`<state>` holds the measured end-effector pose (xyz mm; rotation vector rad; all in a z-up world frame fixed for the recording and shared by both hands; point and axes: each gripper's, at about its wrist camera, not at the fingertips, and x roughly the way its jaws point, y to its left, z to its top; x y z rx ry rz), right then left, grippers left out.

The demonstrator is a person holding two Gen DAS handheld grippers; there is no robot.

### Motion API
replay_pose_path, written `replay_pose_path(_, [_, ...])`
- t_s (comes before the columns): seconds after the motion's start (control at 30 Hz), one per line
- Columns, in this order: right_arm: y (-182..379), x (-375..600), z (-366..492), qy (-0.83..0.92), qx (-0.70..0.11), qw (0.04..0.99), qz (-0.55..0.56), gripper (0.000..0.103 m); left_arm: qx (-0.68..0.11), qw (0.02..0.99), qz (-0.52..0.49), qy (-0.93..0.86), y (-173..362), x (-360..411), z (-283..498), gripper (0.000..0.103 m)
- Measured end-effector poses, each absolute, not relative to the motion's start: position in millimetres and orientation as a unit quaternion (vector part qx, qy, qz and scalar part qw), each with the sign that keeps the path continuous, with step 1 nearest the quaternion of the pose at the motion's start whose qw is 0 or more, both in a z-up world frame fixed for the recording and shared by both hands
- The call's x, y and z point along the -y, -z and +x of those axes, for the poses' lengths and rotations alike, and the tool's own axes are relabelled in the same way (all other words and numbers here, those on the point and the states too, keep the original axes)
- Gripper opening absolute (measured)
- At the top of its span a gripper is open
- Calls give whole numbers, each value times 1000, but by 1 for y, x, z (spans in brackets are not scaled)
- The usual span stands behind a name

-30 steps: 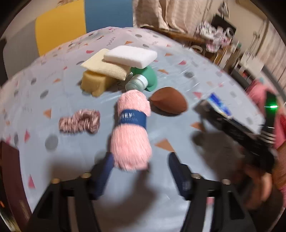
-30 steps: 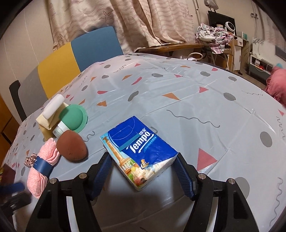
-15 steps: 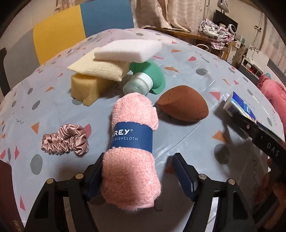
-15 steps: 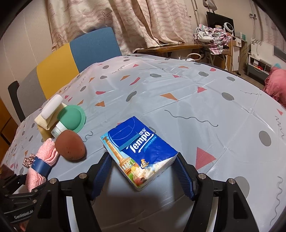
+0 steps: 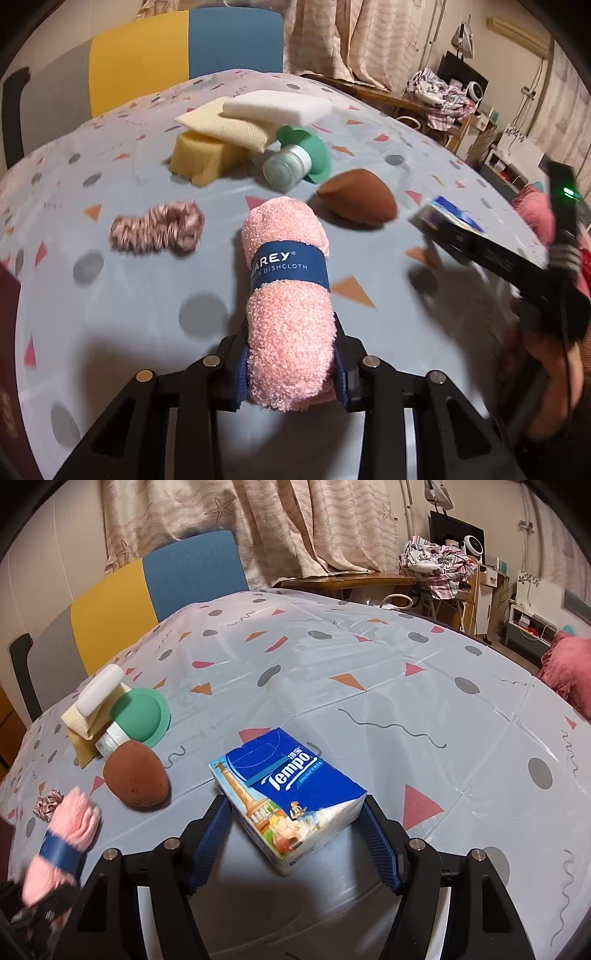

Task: Organize rigid objects
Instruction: 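Carry the dishcloth over the gold tray and release it with the left tool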

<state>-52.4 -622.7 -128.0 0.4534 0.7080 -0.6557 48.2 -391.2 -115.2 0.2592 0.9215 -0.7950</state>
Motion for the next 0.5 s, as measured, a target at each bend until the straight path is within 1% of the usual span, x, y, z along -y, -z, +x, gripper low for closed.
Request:
replay_pose_path(0.13, [128, 622, -51, 318, -341, 860, 208, 71, -441, 802, 102, 390, 112, 370, 27, 34])
replay_pose_path(0.33, [127, 618, -49, 332, -346, 856, 192, 70, -456, 786, 51, 413, 101, 343, 18, 34])
replay_pose_path(0.5, [123, 613, -48, 339, -342, 859, 173, 70, -439, 795, 29, 417, 83, 318, 13, 34])
